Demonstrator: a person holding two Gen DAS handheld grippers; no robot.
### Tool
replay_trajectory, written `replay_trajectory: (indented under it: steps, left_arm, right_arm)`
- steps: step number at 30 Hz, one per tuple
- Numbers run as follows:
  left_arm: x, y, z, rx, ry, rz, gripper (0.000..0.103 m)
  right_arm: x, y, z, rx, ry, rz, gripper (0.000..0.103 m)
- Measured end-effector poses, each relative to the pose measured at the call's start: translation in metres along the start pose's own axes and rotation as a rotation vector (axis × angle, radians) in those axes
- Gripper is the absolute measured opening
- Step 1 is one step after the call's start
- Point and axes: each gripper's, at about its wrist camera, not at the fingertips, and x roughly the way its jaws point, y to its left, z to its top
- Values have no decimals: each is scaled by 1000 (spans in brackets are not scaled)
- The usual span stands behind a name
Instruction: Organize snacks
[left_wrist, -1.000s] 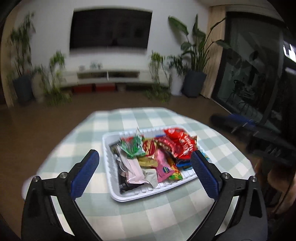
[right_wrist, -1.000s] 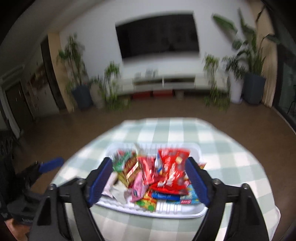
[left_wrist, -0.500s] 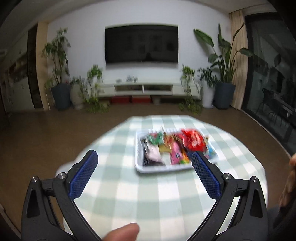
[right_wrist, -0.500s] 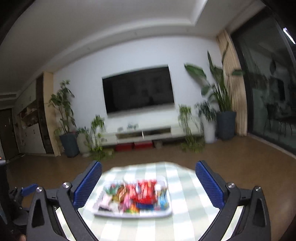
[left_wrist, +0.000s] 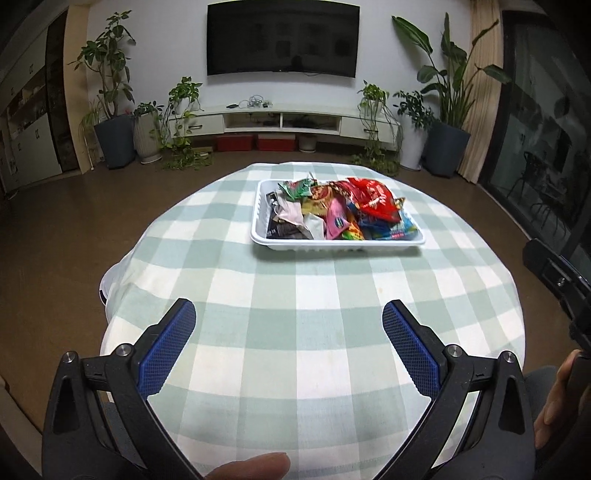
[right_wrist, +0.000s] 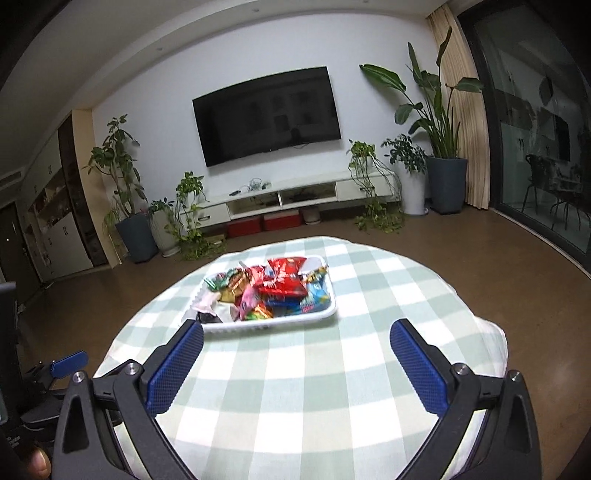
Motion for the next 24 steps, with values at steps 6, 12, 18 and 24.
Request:
replay_trajectory:
  steps: [6, 12, 18, 24]
  left_arm:
    - [7, -3, -2, 11, 10, 7, 103]
    - [17, -2, -8, 20, 35, 15, 103]
    - [21, -1, -10, 19, 42, 15, 103]
    - [26, 1, -13, 15, 48, 15, 103]
  right_arm:
    - [2, 7, -12, -39, 44, -27, 103]
    - [10, 13, -22, -64, 94, -26, 103]
    - [13, 15, -29, -76, 113, -30, 103]
    - [16, 18, -33, -87, 132, -31, 103]
